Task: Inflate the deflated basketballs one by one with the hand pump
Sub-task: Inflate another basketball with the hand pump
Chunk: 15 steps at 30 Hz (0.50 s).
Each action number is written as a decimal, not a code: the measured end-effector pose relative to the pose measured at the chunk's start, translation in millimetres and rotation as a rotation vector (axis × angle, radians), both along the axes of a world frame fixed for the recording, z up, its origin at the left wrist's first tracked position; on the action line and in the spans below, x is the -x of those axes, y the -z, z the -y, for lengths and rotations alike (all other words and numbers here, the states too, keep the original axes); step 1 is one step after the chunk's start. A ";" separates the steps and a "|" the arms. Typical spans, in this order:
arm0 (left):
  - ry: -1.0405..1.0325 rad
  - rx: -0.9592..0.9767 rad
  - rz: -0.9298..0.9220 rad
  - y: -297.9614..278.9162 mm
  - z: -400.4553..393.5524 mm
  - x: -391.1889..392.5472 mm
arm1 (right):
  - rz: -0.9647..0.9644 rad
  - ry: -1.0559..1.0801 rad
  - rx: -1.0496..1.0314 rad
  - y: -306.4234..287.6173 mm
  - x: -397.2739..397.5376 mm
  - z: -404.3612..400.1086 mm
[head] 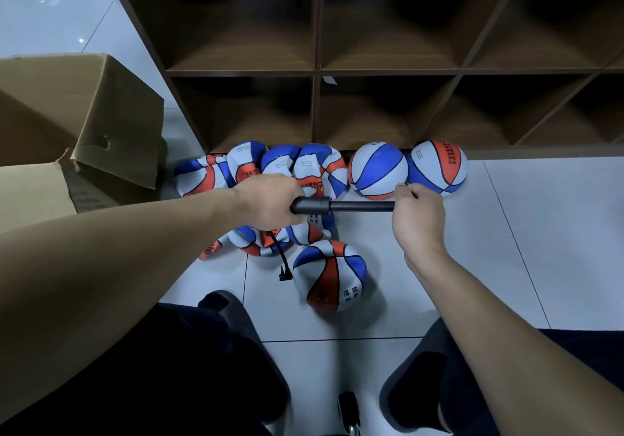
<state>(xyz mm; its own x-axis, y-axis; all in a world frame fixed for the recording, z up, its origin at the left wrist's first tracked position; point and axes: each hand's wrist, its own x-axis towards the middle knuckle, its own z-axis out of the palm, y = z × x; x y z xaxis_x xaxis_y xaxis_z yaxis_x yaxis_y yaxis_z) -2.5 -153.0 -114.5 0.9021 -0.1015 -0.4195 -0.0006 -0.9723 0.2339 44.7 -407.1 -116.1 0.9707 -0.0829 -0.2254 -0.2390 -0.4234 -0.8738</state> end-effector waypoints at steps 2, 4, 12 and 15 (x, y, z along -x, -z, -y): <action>-0.010 0.008 0.017 -2.2 5.8 0.2 | 0.014 -0.016 0.010 -1.6 3.2 -5.1; 0.001 0.010 0.019 -5.1 11.5 -0.1 | 0.016 -0.033 0.014 -2.0 8.2 -10.2; 0.060 -0.030 0.104 -8.7 34.1 0.2 | 0.002 -0.089 0.001 -3.4 25.4 -22.9; 0.063 -0.012 0.106 -8.9 39.6 0.2 | -0.006 -0.122 -0.003 -5.0 30.0 -27.7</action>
<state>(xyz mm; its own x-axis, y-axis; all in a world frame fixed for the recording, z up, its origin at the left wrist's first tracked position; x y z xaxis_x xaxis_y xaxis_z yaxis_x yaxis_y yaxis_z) -2.7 -192.6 -105.6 0.9335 -0.1547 -0.3236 -0.0859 -0.9723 0.2172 14.7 -379.3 -111.1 0.9722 0.0365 -0.2313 -0.1912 -0.4468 -0.8740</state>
